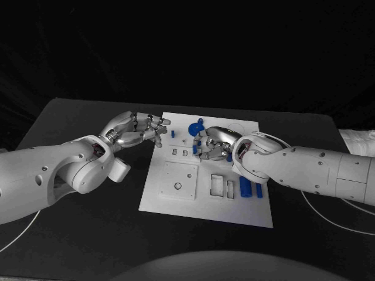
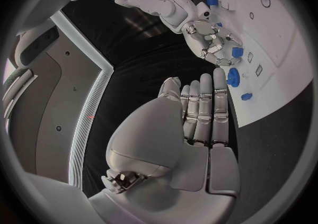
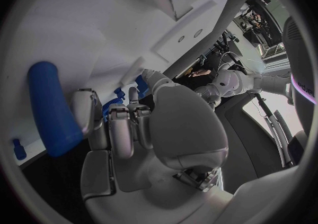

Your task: Assemble the parts on the task board

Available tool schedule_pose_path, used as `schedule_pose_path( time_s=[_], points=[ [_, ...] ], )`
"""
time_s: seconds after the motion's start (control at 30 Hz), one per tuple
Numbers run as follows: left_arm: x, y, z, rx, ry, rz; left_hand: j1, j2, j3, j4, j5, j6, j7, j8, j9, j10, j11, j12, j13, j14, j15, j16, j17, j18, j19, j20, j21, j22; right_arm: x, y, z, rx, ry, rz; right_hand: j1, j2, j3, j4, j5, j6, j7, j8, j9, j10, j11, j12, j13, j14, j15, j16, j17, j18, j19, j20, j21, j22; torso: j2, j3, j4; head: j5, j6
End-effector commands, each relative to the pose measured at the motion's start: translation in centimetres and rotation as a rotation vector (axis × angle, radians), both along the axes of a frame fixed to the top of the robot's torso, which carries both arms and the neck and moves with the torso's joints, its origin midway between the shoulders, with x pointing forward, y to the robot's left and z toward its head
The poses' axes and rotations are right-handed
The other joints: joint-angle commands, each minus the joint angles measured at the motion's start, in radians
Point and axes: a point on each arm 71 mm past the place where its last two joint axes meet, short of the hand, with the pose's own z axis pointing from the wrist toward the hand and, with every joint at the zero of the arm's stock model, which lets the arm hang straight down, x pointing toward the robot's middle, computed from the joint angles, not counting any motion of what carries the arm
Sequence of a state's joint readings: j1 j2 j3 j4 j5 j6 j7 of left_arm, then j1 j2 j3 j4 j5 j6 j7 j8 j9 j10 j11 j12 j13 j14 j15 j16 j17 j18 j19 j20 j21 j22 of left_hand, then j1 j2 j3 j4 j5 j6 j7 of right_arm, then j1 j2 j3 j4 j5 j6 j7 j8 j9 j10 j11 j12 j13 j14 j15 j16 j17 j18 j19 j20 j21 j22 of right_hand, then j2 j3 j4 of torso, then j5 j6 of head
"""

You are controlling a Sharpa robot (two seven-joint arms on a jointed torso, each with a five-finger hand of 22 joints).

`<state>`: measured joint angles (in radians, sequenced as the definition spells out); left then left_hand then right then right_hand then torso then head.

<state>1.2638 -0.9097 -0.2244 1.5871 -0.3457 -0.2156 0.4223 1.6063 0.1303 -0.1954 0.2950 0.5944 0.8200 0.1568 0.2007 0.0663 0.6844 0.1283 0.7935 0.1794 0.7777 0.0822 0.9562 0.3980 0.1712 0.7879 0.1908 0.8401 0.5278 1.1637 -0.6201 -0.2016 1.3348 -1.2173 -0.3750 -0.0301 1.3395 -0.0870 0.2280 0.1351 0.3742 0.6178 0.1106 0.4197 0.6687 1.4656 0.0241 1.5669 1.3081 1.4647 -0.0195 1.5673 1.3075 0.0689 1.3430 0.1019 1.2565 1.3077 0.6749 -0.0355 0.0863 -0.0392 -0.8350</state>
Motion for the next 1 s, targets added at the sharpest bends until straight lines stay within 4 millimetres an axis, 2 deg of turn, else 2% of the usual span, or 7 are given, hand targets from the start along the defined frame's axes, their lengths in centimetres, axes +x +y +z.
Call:
schedule_pose_path(
  time_s=[0.03,0.27,0.43,0.63,0.83,0.9,1.0],
  points=[
    [-0.1,-0.2,0.0,-0.003,0.006,-0.018,0.011,-0.002,0.006,-0.002,0.002,-0.006,0.003,-0.007,-0.001,-0.004,0.003,-0.003,-0.001,-0.004,0.002,-0.004,-0.001,0.008,-0.007,0.0,-0.004,0.001,-0.1,0.2,-0.1,-0.014,0.007,0.029,-0.014,-0.002,-0.004,-0.007,-0.023,-0.016,0.002,-0.014,-0.013,0.105,0.01,0.004,0.263,0.106,0.008,0.003,0.263,0.009,-0.008,-0.002,-0.007,0.16,0.0,-0.0002,0.0004,0.0,-0.001],
    [0.0,-0.2,0.0,-0.001,0.008,-0.016,0.011,-0.002,0.006,-0.002,0.002,-0.006,0.003,-0.007,-0.001,-0.004,0.004,-0.003,-0.001,-0.004,0.002,-0.004,-0.001,0.008,-0.007,0.0,-0.005,0.001,-0.1,0.2,-0.1,-0.01,-0.001,0.033,-0.025,-0.001,-0.02,-0.009,-0.103,-0.033,0.001,-0.041,-0.046,0.105,0.01,0.004,0.263,0.106,0.009,0.003,0.263,0.01,-0.01,0.0,-0.014,0.159,0.0,-0.0001,0.0006,-0.001,-0.002],
    [0.0,-0.1,0.0,0.0,0.007,-0.013,0.01,-0.002,0.006,-0.002,0.002,-0.006,0.004,-0.007,-0.001,-0.005,0.004,-0.004,-0.002,-0.005,0.003,-0.005,-0.002,0.008,-0.007,0.0,-0.005,0.001,-0.1,0.1,0.2,0.007,-0.037,0.033,-0.049,-0.003,-0.056,0.005,-0.22,-0.075,0.001,-0.075,-0.084,0.105,0.01,0.004,0.263,0.106,0.01,0.003,0.263,0.012,-0.017,0.0,-0.029,0.155,0.0,-0.0001,0.0005,0.0,-0.002],
    [0.0,0.0,0.0,0.002,0.007,-0.006,0.01,-0.003,0.006,-0.002,0.002,-0.006,0.004,-0.007,-0.001,-0.005,0.004,-0.004,-0.002,-0.005,0.003,-0.005,-0.002,0.008,-0.008,0.0,-0.005,0.001,0.0,-0.3,1.3,0.049,-0.119,0.035,-0.079,-0.018,-0.099,0.048,-0.317,-0.086,0.001,-0.087,-0.117,0.105,0.01,0.004,0.263,0.106,0.009,0.003,0.263,0.016,-0.029,0.001,-0.05,0.15,0.0,0.0005,0.0003,0.009,0.0],
    [-0.1,0.2,0.0,0.005,0.007,0.002,0.01,-0.003,0.007,-0.002,0.001,-0.007,0.004,-0.007,-0.001,-0.006,0.004,-0.005,-0.002,-0.006,0.003,-0.006,-0.002,0.008,-0.008,0.001,-0.006,0.001,0.0,-0.9,3.8,0.099,-0.205,0.048,-0.104,-0.068,-0.166,0.148,-0.324,-0.112,0.004,-0.106,-0.148,0.105,0.013,0.004,0.263,0.106,0.011,0.003,0.263,0.025,-0.061,0.001,-0.098,0.137,0.0,0.0006,0.0,0.012,-0.001],
    [-0.1,0.2,0.0,0.006,0.006,0.005,0.009,-0.003,0.007,-0.002,0.001,-0.007,0.004,-0.008,-0.001,-0.007,0.004,-0.005,-0.002,-0.007,0.003,-0.007,-0.003,0.008,-0.009,0.001,-0.006,0.001,0.0,-1.2,4.7,0.118,-0.231,0.052,-0.102,-0.069,-0.184,0.158,-0.325,-0.119,0.005,-0.11,-0.154,0.105,0.013,0.004,0.263,0.106,0.012,0.003,0.263,0.027,-0.071,0.002,-0.111,0.134,0.0,0.0004,-0.0002,0.012,-0.001],
    [0.0,0.1,0.0,0.008,0.002,0.011,0.009,-0.003,0.007,-0.002,0.001,-0.007,0.004,-0.008,-0.001,-0.007,0.004,-0.005,-0.002,-0.007,0.003,-0.007,-0.003,0.008,-0.01,0.001,-0.007,0.001,-0.2,-2.0,6.9,0.167,-0.278,0.063,-0.108,-0.05,-0.196,0.159,-0.324,-0.12,0.005,-0.111,-0.163,0.105,0.014,0.004,0.263,0.106,0.013,0.003,0.263,0.033,-0.093,0.003,-0.142,0.125,-0.001,-0.0001,-0.0003,0.014,0.0]
  ],
)
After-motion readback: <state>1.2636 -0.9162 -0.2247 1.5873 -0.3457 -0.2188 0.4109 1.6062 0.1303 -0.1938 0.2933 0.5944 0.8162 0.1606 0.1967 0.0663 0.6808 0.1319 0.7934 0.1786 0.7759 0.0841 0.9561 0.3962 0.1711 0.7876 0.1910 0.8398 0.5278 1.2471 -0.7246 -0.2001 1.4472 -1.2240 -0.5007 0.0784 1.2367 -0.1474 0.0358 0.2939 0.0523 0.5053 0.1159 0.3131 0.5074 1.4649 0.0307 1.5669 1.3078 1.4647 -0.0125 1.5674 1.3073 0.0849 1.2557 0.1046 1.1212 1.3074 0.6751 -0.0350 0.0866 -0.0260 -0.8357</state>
